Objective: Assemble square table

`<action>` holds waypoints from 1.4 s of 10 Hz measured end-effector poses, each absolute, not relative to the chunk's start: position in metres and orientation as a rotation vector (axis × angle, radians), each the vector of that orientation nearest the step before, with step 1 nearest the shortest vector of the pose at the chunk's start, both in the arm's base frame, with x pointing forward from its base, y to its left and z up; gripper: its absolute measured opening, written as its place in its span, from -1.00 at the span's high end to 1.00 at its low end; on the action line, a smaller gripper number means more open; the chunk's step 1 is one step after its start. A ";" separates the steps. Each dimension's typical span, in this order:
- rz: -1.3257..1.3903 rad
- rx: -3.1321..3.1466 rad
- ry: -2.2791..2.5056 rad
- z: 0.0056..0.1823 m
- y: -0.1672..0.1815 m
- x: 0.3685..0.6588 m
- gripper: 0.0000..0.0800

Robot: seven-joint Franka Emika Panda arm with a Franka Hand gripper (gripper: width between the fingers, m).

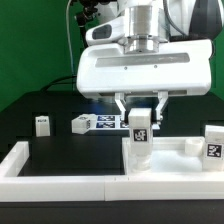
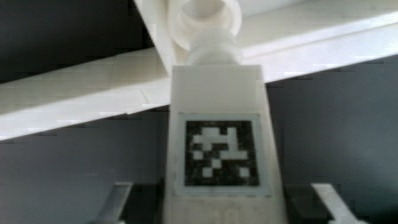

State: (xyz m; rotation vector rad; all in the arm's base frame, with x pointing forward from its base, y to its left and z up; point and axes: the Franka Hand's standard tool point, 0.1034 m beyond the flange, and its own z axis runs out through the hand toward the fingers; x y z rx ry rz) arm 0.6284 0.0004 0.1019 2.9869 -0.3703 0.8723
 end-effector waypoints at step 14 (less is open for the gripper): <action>0.844 2.982 -0.359 0.085 0.001 0.617 0.27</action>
Offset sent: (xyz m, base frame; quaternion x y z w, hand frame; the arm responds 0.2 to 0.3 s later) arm -0.0113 -0.0013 -0.0044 -0.0184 -0.0129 -0.0042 0.9997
